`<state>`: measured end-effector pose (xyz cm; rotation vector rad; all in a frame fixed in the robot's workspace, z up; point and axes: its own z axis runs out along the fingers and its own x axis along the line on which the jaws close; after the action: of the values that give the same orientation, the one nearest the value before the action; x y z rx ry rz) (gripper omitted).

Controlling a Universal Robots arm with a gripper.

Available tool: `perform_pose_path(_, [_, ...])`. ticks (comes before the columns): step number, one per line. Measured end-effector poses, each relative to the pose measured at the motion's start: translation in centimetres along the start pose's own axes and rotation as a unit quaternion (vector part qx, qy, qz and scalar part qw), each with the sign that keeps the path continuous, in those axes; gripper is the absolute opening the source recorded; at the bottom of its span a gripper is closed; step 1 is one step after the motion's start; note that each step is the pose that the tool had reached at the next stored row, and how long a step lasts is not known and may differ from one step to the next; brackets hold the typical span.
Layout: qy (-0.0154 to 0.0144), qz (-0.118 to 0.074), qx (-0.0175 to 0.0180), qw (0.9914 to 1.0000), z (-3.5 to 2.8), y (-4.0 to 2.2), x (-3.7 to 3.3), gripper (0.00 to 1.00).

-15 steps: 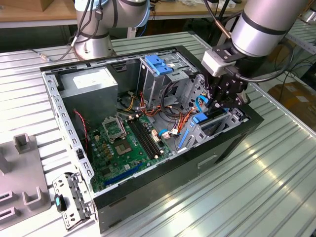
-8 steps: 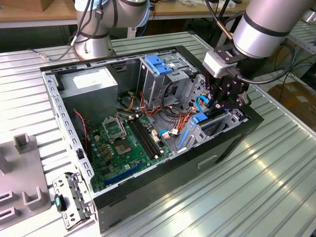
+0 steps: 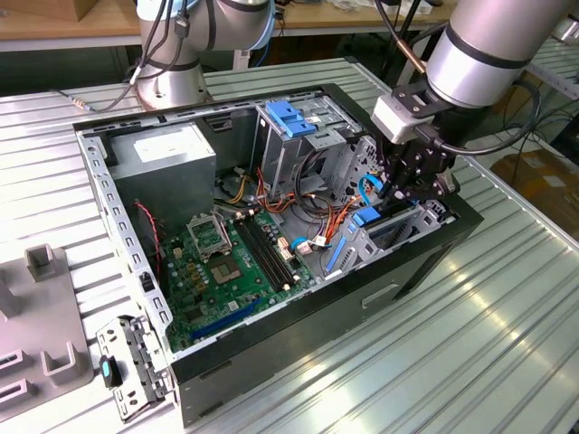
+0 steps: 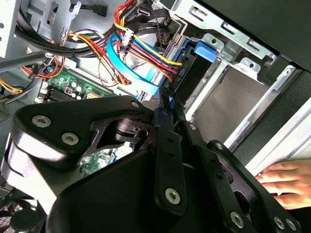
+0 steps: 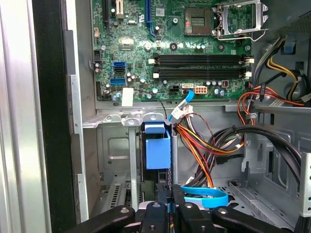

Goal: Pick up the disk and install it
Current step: 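Insert the second disk wire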

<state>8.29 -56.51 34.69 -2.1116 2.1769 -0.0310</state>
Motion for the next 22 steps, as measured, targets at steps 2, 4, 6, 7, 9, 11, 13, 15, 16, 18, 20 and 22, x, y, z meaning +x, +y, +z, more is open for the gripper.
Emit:
perform_pose_path(2, [0.0, 0.0, 0.0, 1.0, 0.03, 0.0, 0.0, 0.16])
perform_pose_path(4, [-0.0004, 0.0, 0.0, 1.0, 0.04, 0.0, 0.0, 0.16])
perform_pose_path(6, [-0.0008, 0.0, 0.0002, 1.0, 0.04, 0.0, 0.01, 0.16])
perform_pose_path(7, [-0.0012, 0.0, 0.0007, 1.0, 0.04, 0.0, 0.01, 0.16])
perform_pose_path(9, [-0.0019, 0.0, 0.0019, 1.0, 0.04, 0.0, 0.01, 0.16])
perform_pose_path(11, [-0.003, 0.0, 0.003, 0.99999, 0.02, 0.0, 0.01, 0.16])
perform_pose_path(13, [-0.0031, 0.0, 0.0031, 0.99999, 0.06, 0.0, 0.01, 0.16])
perform_pose_path(15, [-0.0031, 0.0, 0.0031, 0.99999, 0.12, 0.01, 0.02, 0.16])
perform_pose_path(16, [-0.0031, 0.0, 0.0031, 0.99999, 0.15, 0.01, 0.02, 0.16])
perform_pose_path(18, [-0.003, 0.0, 0.003, 0.99999, 0.23, 0.02, 0.03, 0.16])
perform_pose_path(20, [-0.0031, 0.0, 0.0028, 0.99999, 0.4, 0.04, 0.05, 0.16])
perform_pose_path(22, [-0.003, 0.0, 0.0026, 0.99999, 0.59, 0.05, 0.06, 0.16])
